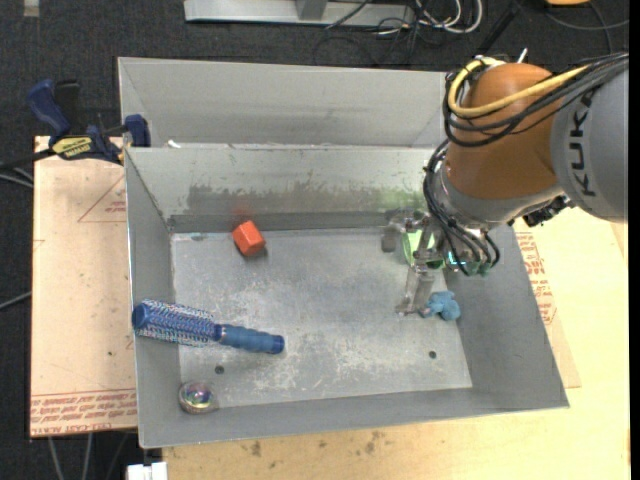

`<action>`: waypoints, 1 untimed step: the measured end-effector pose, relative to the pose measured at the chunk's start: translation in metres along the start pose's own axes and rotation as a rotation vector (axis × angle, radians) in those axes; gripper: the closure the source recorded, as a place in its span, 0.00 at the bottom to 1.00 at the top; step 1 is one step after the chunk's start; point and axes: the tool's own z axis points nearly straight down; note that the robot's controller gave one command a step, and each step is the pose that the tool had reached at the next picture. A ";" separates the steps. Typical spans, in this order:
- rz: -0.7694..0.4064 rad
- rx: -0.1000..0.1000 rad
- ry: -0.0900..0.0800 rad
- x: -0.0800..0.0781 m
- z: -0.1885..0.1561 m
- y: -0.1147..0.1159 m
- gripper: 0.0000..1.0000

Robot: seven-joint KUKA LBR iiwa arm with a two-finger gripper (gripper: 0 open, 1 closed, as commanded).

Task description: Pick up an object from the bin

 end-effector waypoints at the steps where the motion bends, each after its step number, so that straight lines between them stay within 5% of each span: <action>1: -0.158 0.001 -0.002 -0.015 0.141 -0.090 0.00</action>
Offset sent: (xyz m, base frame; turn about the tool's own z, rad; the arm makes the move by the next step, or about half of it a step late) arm 0.0149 -0.0876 -0.1365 -0.1638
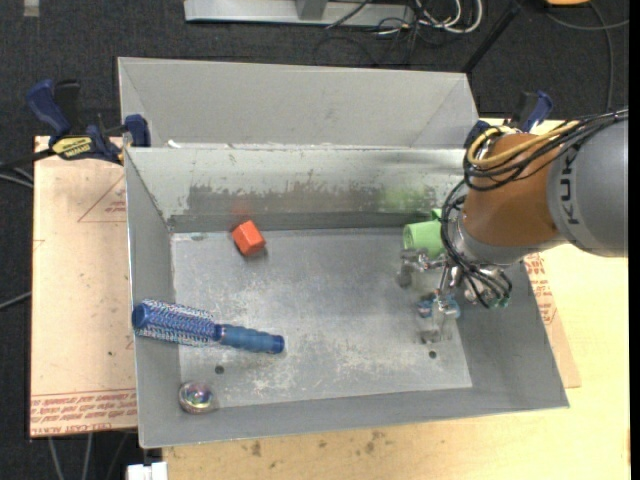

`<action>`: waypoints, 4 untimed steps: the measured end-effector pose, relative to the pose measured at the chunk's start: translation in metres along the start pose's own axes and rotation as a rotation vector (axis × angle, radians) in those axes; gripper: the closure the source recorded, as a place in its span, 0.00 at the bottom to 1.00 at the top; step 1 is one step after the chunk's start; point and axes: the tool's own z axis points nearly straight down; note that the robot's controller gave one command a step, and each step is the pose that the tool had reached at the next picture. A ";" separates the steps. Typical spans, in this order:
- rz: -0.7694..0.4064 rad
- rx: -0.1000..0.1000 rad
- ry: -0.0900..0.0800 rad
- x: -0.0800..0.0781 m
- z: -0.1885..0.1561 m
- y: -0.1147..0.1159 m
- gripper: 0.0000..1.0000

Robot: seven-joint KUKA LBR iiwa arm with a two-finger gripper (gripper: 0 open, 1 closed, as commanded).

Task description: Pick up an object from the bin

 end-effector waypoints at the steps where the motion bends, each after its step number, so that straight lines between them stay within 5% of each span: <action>1: 0.050 0.002 -0.009 0.010 -0.036 -0.030 0.00; 4: 0.131 -0.002 -0.006 0.027 -0.003 -0.042 0.00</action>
Offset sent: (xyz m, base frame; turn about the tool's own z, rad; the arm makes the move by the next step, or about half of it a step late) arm -0.0059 -0.0298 0.0346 0.0452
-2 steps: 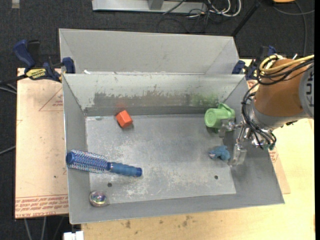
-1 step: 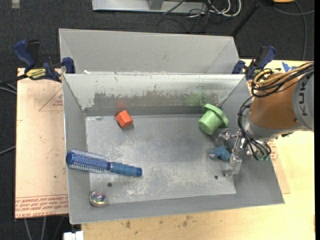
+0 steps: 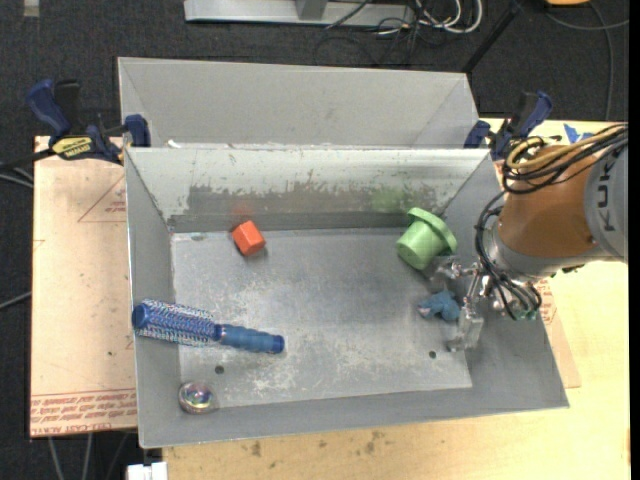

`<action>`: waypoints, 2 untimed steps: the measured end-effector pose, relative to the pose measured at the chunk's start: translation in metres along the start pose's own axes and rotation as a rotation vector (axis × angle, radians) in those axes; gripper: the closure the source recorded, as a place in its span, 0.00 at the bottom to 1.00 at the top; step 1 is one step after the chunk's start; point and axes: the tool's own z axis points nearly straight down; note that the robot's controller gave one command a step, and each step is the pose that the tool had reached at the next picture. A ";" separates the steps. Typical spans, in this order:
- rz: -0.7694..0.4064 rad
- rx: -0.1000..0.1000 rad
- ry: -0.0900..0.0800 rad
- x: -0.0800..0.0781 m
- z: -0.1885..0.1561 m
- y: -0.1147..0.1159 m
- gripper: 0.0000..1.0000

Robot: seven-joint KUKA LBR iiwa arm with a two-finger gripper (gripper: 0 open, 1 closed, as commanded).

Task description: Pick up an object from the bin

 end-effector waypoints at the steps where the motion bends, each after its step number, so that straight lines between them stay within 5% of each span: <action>1: -0.001 0.000 0.000 0.000 0.000 0.000 1.00; 2: -0.002 0.004 -0.007 -0.002 -0.064 0.000 1.00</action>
Offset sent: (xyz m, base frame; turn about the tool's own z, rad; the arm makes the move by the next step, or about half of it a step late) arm 0.0000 0.0000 0.0000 0.0000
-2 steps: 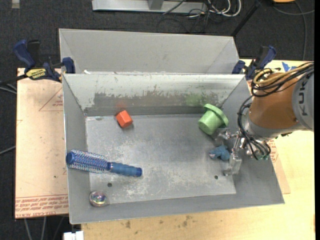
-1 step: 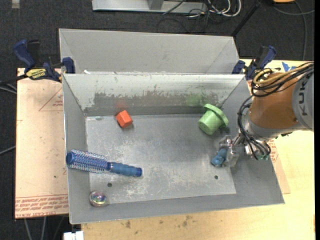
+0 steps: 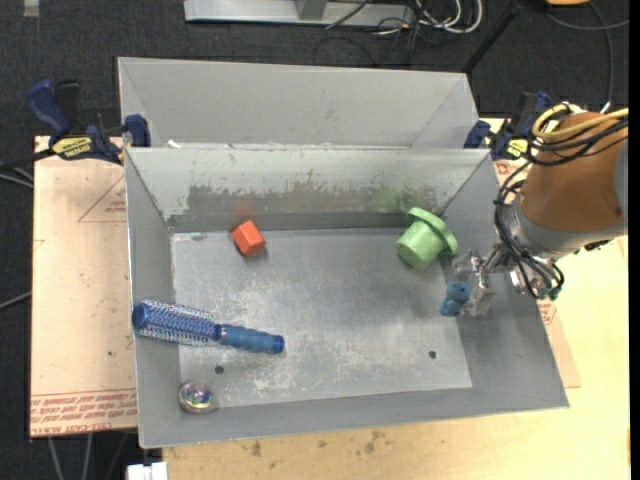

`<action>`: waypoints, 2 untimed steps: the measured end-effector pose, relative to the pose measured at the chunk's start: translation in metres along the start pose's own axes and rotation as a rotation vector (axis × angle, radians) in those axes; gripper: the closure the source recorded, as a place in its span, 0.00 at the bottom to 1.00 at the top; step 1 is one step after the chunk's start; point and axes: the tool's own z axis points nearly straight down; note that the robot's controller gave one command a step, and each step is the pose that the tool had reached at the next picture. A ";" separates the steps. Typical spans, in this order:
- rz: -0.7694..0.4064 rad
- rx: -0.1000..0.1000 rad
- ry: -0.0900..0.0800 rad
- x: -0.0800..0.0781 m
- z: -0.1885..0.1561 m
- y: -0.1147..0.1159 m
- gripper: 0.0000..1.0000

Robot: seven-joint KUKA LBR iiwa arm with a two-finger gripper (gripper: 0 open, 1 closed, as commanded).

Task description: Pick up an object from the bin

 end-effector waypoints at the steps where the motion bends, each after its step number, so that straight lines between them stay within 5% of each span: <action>1: 0.000 -0.002 0.005 -0.001 0.000 0.000 1.00; 2: 0.000 0.000 0.002 -0.002 -0.036 0.000 1.00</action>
Offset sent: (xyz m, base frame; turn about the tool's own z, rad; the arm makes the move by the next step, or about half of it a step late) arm -0.0002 -0.0001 0.0000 0.0000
